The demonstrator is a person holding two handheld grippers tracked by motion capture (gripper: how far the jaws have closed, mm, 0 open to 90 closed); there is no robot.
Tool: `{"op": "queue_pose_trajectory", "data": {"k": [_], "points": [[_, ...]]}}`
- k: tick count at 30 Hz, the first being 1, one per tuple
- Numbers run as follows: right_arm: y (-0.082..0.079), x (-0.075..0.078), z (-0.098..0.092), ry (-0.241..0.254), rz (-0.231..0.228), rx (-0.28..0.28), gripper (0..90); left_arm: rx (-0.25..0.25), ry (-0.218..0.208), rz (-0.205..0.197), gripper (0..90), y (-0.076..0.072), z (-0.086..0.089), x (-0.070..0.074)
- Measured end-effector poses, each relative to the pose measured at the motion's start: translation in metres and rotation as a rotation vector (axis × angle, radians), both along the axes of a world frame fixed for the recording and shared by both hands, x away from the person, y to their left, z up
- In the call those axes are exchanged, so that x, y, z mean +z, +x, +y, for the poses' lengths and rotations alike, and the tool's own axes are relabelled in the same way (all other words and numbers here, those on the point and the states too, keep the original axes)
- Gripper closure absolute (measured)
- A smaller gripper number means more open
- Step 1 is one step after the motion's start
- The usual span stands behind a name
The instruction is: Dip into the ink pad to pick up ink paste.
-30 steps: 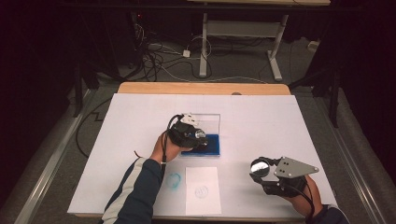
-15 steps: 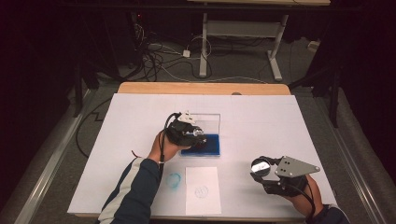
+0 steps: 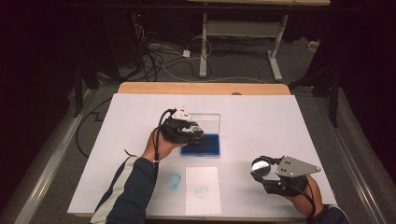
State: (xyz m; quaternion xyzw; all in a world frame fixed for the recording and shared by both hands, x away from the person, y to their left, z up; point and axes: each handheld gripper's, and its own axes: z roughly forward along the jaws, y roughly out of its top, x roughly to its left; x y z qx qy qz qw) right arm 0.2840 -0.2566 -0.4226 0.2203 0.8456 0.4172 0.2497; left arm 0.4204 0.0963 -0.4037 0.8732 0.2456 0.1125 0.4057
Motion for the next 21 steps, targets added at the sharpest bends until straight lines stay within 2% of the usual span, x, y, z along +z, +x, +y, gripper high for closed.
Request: {"op": "queue_pose_trajectory", "data": {"k": [15,21], "points": [[0.004,0.001,0.001,0.005,-0.001,-0.001,39.0,-0.003,-0.045,-0.037,54.2,-0.011,0.014,0.012],[0.004,0.000,0.001,0.004,0.001,-0.001,39.0,-0.002,-0.050,-0.050,54.2,-0.016,0.016,0.014]]}}
